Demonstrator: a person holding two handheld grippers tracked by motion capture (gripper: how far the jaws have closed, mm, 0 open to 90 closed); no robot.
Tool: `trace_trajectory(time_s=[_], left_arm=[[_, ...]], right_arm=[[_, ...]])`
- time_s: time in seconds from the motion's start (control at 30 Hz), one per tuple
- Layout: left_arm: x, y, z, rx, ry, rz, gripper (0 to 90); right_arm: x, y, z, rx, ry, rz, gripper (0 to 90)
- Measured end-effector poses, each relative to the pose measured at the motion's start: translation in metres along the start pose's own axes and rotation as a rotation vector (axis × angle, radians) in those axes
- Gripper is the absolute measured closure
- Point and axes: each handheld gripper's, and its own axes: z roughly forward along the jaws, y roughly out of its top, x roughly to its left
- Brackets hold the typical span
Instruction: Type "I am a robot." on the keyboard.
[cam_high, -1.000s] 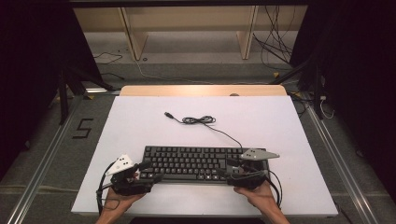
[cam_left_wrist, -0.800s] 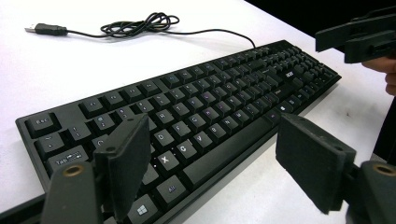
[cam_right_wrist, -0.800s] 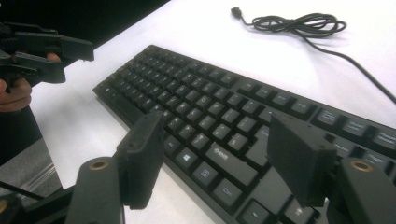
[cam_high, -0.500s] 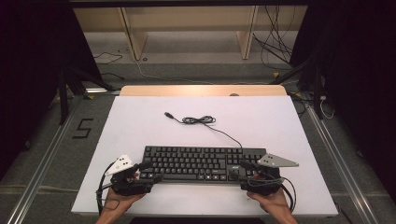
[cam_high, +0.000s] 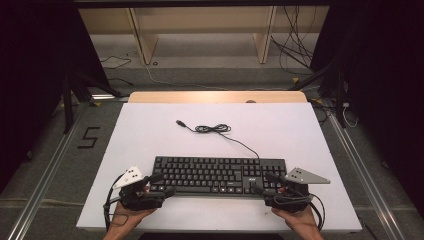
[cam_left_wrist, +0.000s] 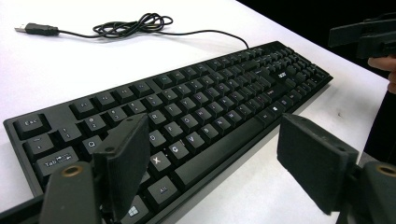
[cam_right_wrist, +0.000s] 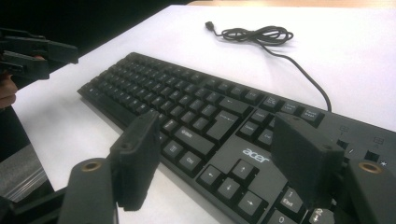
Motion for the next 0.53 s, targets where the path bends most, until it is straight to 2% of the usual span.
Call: trace_trajectory(time_s=[0.53], left_arm=[[0.0022, 0.0, -0.0005, -0.003, 0.005, -0.004, 24.6]], right_arm=[[0.0001, 0.0007, 0.0005, -0.002, -0.009, -0.004, 32.9]])
